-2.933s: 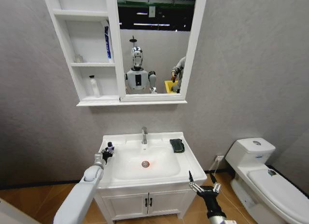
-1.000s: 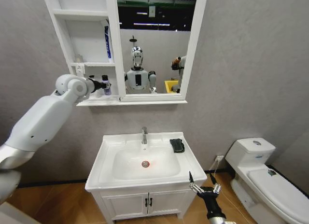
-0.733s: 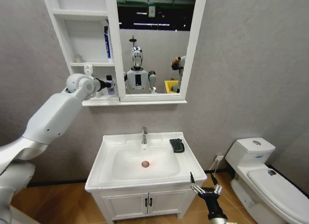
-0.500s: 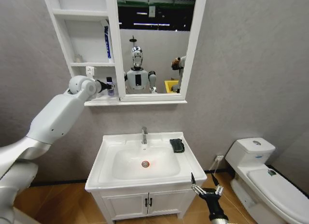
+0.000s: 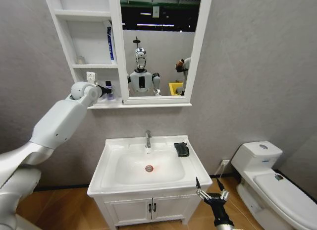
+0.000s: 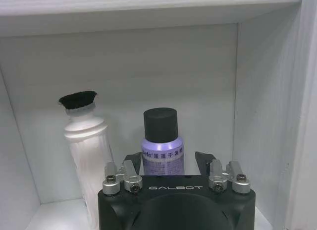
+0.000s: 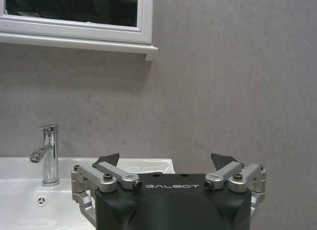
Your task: Move facial cleanser and shampoo from washbasin to cabinet, then wipe washbasin with towel.
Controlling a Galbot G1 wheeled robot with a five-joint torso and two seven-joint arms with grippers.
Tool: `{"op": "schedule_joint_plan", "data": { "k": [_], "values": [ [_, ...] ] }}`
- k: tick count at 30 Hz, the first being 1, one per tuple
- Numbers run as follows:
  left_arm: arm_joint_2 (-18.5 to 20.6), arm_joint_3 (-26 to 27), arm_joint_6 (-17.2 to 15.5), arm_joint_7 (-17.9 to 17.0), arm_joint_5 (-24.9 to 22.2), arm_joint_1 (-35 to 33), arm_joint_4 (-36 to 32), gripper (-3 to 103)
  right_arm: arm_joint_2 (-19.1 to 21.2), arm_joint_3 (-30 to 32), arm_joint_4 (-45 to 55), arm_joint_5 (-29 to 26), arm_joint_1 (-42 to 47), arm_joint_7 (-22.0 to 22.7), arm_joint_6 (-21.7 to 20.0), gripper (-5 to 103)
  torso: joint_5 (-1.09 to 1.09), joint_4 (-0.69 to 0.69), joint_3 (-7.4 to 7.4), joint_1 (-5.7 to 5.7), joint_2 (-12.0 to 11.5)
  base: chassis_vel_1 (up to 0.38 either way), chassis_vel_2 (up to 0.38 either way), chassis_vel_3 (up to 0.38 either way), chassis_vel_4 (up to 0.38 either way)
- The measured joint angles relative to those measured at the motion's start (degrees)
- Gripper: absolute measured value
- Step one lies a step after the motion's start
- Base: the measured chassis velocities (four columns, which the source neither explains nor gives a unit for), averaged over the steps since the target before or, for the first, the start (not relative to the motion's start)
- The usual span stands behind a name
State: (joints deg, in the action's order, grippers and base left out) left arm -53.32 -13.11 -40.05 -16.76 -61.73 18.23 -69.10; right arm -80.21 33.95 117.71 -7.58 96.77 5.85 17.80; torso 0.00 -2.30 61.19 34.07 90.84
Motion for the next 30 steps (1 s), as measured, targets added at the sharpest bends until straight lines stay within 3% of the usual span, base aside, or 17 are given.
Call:
{"op": "schedule_joint_plan", "data": {
  "k": [3,7,8,15,17,18,20,21,23,24,25,26,29,30],
  "values": [
    [2.36,1.35,-0.41,-0.72,-2.52,-1.77,-3.37,82,-0.21,-0.31,0.12,0.28,-0.21,0.0,-0.13,100,0.0,0.02,0.0,0.0,0.0,0.0,0.0,0.0,0.0],
    [3.74,2.25,-0.56,-0.96,-3.44,-2.75,-5.19,87,-0.31,-0.5,0.15,0.47,-0.22,0.0,-0.18,100,-0.01,0.0,0.0,0.0,0.0,0.0,0.0,0.0,0.0],
    [5.24,3.65,-0.66,-1.1,-4.45,-4.02,-7.3,97,-0.41,-0.68,0.17,0.6,-0.27,0.01,-0.21,100,0.0,0.0,0.0,0.0,0.0,0.0,0.0,0.0,0.0],
    [11.7,12.62,1.08,-0.31,-9.53,-13.07,-18.92,100,-0.51,-0.81,0.9,0.73,-0.21,-0.01,-1.07,100,0.0,0.01,-0.01,0.0,0.0,0.0,0.0,0.0,0.0],
    [16.41,17.0,3.98,2.76,-9.53,-20.84,-26.38,100,-0.38,-0.82,1.02,0.65,-0.41,0.0,-1.48,100,-0.04,0.02,-0.01,0.0,0.0,0.0,0.0,0.0,0.0],
    [16.41,17.0,3.98,2.76,-9.53,-20.84,-26.38,100,-0.38,-0.82,1.02,0.65,-0.41,0.0,-1.48,100,-0.04,0.02,-0.01,0.0,0.0,0.0,0.0,0.0,0.0],
    [21.86,22.69,10.13,5.6,-3.35,-31.01,-36.08,100,-0.38,-1.13,0.96,0.4,-1.38,-0.01,-1.94,100,-0.01,0.01,-0.01,0.0,0.0,0.0,0.0,0.0,0.0],
    [21.86,22.69,10.13,5.6,-3.35,-31.01,-36.08,100,-0.38,-1.13,0.96,0.4,-1.38,-0.01,-1.94,100,-0.01,0.01,-0.01,0.0,0.0,0.0,0.0,0.0,0.0],
    [24.2,31.71,13.01,5.27,4.61,-43.17,-41.95,100,-0.43,-1.36,0.84,0.0,-2.06,-0.03,-3.02,100,0.06,0.03,-0.02,-0.02,0.01,0.0,0.0,0.0,0.0],
    [24.2,31.71,13.01,5.27,4.61,-43.17,-41.95,100,-0.43,-1.36,0.84,0.0,-2.06,-0.03,-3.02,100,0.06,0.03,-0.02,-0.02,0.01,0.0,0.0,0.0,0.0],
    [23.78,38.2,13.95,5.72,10.77,-52.44,-43.99,100,-0.5,-1.44,0.88,-0.18,-2.11,0.1,-4.01,100,-0.05,0.03,-0.01,-0.01,0.01,0.0,0.0,0.0,0.0],
    [23.78,38.2,13.95,5.72,10.77,-52.44,-43.99,100,-0.5,-1.44,0.88,-0.18,-2.11,0.1,-4.01,100,-0.05,0.03,-0.01,-0.01,0.01,0.0,0.0,0.0,0.0],
    [18.26,55.0,15.23,8.52,17.44,-74.39,-48.48,100,-0.48,-0.97,0.99,-0.58,-2.61,0.57,-5.54,100,0.02,-0.02,-0.01,0.0,0.01,0.0,0.0,0.0,0.0],
    [18.26,55.0,15.23,8.52,17.44,-74.39,-48.48,100,-0.48,-0.97,0.99,-0.58,-2.61,0.57,-5.54,100,0.02,-0.02,-0.01,0.0,0.01,0.0,0.0,0.0,0.0]
  ]
}}
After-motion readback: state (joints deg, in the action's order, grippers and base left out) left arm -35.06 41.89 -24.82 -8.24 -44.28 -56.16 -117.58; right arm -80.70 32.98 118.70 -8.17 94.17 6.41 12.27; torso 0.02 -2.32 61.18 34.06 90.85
